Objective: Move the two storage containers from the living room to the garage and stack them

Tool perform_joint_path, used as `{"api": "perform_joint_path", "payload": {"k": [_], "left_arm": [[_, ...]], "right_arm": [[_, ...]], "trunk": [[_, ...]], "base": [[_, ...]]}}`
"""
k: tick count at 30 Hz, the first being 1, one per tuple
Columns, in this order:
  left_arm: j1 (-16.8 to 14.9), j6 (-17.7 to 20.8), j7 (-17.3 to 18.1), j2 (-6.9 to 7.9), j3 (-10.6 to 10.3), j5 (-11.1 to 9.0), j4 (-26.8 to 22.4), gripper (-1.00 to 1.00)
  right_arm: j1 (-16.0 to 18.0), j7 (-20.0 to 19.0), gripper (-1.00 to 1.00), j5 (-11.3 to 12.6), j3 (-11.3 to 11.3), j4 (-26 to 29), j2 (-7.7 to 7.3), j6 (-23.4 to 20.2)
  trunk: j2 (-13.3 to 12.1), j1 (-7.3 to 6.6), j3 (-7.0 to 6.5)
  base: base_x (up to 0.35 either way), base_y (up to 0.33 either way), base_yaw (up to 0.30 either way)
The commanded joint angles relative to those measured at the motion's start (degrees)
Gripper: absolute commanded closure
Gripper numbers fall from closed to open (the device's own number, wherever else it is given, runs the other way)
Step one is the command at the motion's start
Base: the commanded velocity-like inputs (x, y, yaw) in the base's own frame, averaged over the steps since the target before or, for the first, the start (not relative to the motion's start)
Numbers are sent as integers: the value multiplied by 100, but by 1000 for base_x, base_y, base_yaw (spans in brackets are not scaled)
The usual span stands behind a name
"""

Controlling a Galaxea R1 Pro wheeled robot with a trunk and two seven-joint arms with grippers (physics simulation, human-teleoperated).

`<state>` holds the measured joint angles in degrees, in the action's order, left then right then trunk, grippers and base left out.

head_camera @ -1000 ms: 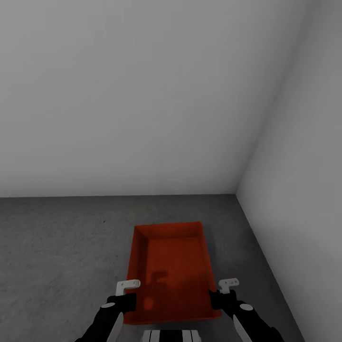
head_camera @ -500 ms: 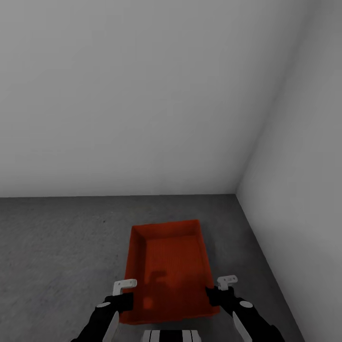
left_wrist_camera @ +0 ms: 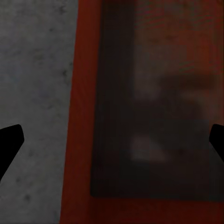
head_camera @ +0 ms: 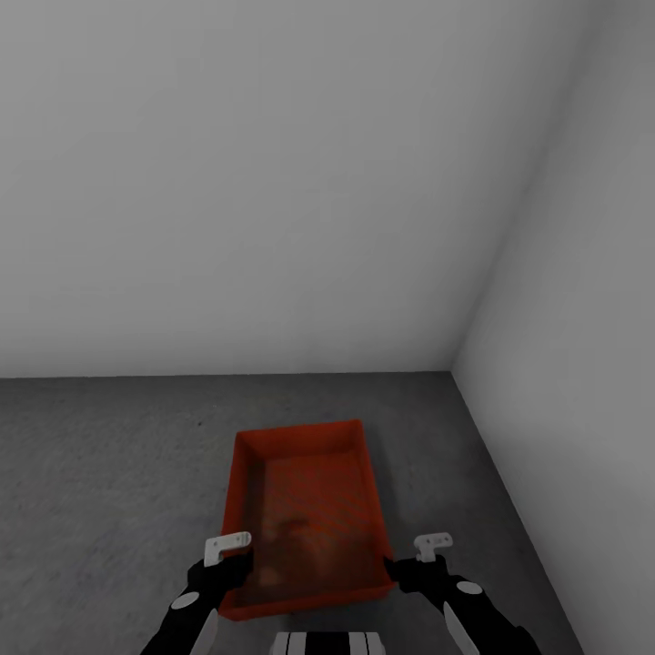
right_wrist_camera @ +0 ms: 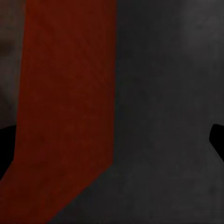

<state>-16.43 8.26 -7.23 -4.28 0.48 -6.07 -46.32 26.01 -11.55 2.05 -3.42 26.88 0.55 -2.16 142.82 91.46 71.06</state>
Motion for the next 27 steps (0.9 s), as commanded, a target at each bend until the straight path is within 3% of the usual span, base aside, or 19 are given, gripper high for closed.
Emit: {"api": "perform_joint_path", "payload": {"k": [1,15,27], "left_arm": [[0,25,-19,-3,5,-60,-10,-100],[2,42,-51,-4,22,-75,-9,-100],[0,10,-61,-23,227,-81,-9,-100]], "right_arm": [[0,-5,-100,18,-10,9,-2,-23],[0,-5,-100,17,-3,7,-2,-29],[0,3,-100,24,-1,8,-2,-30]], "trunk": [[2,-1,4],[2,-1,4],[2,-1,4]], "base": [[0,0,0],[0,0,0],[0,0,0]]}}
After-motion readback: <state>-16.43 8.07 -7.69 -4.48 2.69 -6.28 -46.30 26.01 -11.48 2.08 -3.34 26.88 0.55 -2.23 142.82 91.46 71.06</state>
